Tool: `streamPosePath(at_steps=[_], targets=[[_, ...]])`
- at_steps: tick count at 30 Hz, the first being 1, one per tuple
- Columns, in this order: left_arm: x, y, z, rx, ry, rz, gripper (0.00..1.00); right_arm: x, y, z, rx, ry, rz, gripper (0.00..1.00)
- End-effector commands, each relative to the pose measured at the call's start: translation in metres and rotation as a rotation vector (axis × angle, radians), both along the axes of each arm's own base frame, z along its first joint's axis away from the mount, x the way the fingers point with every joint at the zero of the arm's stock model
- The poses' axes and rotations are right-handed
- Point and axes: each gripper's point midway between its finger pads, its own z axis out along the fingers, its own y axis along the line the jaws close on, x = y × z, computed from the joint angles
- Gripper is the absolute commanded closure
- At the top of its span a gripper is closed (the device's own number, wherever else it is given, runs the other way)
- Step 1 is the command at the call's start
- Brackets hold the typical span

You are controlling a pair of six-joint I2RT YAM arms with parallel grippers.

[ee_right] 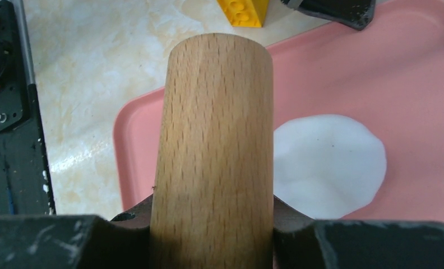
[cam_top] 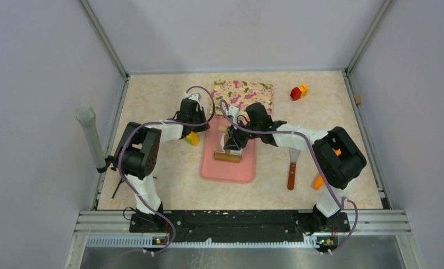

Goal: Roll out the dumpling wrappers from the dough

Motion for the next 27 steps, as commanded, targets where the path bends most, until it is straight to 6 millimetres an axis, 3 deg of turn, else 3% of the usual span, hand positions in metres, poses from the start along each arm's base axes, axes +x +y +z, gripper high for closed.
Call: streamPosePath(at_steps=[1,6,10,13,18,21,27], targets=[[-0.029,0.028,-0.04,0.102,0.134,0.042,1.0,-0.011,0.003,0.026,0.046,-0.002,0.048,1.0],[-0.029,0.028,-0.04,0.102,0.133,0.042,1.0,0.022,0.002,0.082,0.191,-0.081,-0.023,1.0],[-0.029,0.027,-0.04,0.102,0.134,0.039,1.0,0.053,-0.012,0.089,0.196,-0.152,-0.118,1.0],[-0.028,0.027,-0.04,0.102,0.132,0.038,1.0,0.063,-0.017,0.07,0.153,-0.175,-0.15,1.0],[-0.029,0.027,-0.041,0.103,0.134,0.037,1.0,0.06,-0.022,0.016,0.059,-0.113,-0.165,1.0],[-0.029,0.027,-0.04,0.103,0.134,0.037,1.0,0.043,-0.024,-0.005,0.008,-0.088,-0.124,1.0],[-0.028,0.028,-0.04,0.103,0.132,0.039,1.0,-0.008,-0.022,-0.024,-0.013,-0.011,-0.008,1.0]])
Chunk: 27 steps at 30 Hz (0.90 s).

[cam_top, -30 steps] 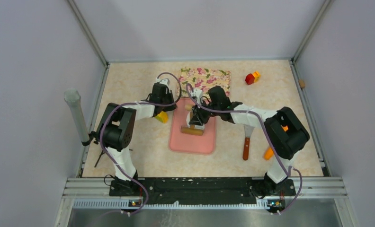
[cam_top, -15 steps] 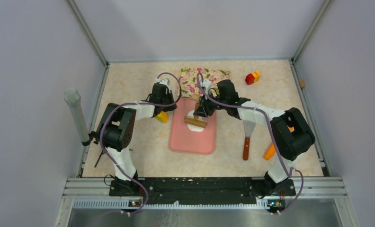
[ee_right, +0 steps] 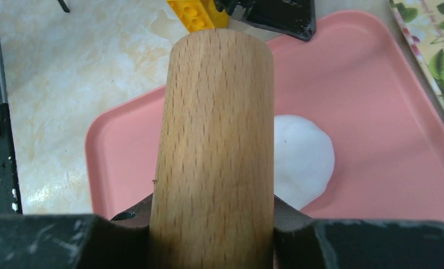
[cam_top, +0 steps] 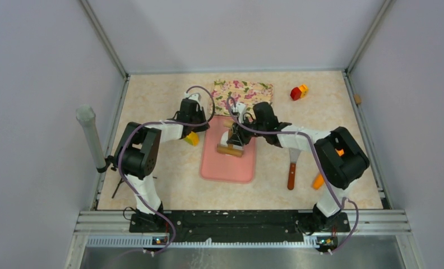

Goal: Roll out the dumpling wrappers from the dough

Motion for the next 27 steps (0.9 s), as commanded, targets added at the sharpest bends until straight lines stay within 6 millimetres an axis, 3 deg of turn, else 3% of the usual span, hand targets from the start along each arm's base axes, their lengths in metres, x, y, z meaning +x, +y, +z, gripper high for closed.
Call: streamPosePath(at_steps=[1,8,12,15,18,22,27], targets=[[-0.028,0.028,-0.04,0.104,0.135,0.039,1.0,-0.038,-0.007,-0.026,-0.059,0.053,0.077,1.0],[-0.029,0.028,-0.04,0.104,0.135,0.039,1.0,-0.051,-0.005,-0.023,-0.029,0.06,0.101,1.0],[-0.029,0.028,-0.04,0.104,0.133,0.039,1.0,-0.037,0.003,0.019,0.033,-0.001,0.112,1.0],[-0.029,0.027,-0.04,0.102,0.133,0.038,1.0,-0.011,0.0,0.065,0.133,-0.057,0.067,1.0],[-0.029,0.027,-0.04,0.103,0.133,0.038,1.0,0.015,-0.008,0.087,0.161,-0.123,0.015,1.0],[-0.029,0.027,-0.04,0.103,0.133,0.037,1.0,0.029,-0.013,0.074,0.127,-0.143,-0.014,1.0],[-0.028,0.027,-0.039,0.102,0.131,0.036,1.0,0.019,-0.017,0.023,0.068,-0.051,0.001,1.0]])
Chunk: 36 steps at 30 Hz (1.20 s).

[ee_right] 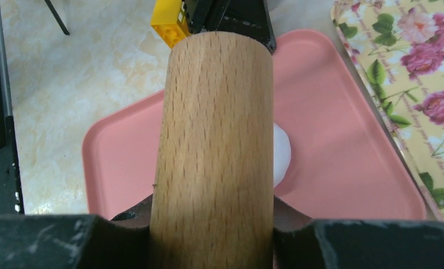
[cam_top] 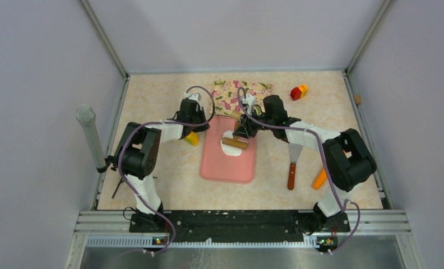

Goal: Roll out the dumpling wrappers from the dough

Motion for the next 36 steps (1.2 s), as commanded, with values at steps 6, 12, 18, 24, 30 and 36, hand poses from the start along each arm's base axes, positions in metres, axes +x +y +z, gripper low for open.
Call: streamPosePath(at_steps=[6,12,18,24,30,36], targets=[[-0.028,0.027,-0.039,0.103,0.131,0.035,1.0,-0.039,0.003,-0.043,-0.062,0.05,0.112,1.0],[-0.028,0.027,-0.04,0.102,0.132,0.036,1.0,-0.069,0.004,-0.055,-0.09,0.071,0.175,1.0],[-0.028,0.027,-0.039,0.102,0.131,0.034,1.0,-0.068,0.012,-0.034,-0.06,0.043,0.194,1.0],[-0.028,0.027,-0.04,0.102,0.133,0.034,1.0,-0.02,0.014,0.052,0.088,-0.072,0.084,1.0],[-0.028,0.027,-0.039,0.102,0.131,0.033,1.0,0.025,0.015,0.074,0.103,-0.192,-0.044,1.0],[-0.028,0.026,-0.04,0.102,0.131,0.03,1.0,0.044,0.019,0.033,0.03,-0.177,-0.098,1.0]])
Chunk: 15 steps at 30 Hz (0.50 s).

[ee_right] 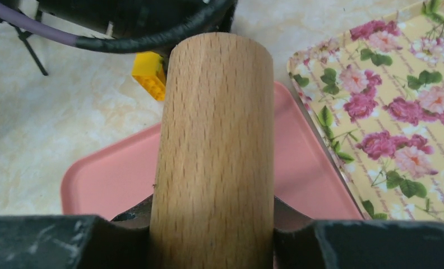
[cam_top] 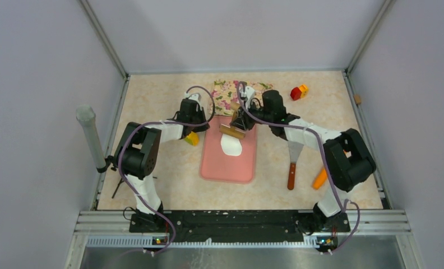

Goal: Roll out the dumpling wrappers from the dough

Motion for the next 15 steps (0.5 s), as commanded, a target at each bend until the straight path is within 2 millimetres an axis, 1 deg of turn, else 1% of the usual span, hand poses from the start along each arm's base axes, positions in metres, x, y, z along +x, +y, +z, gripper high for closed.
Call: streamPosePath(at_steps=[1,4,8,11,15], targets=[[-0.028,0.026,-0.039,0.1,0.132,0.032,1.0,0.021,0.01,-0.011,-0.033,-0.064,-0.042,1.0],[-0.028,0.026,-0.039,0.1,0.132,0.032,1.0,0.011,0.011,-0.043,-0.109,-0.034,-0.021,1.0],[-0.028,0.026,-0.038,0.098,0.13,0.031,1.0,-0.008,0.007,-0.08,-0.213,0.001,-0.004,1.0],[-0.028,0.026,-0.039,0.098,0.13,0.031,1.0,-0.022,0.004,-0.095,-0.261,0.021,0.018,1.0],[-0.028,0.026,-0.038,0.097,0.13,0.031,1.0,-0.037,0.003,-0.102,-0.292,0.041,0.061,1.0]])
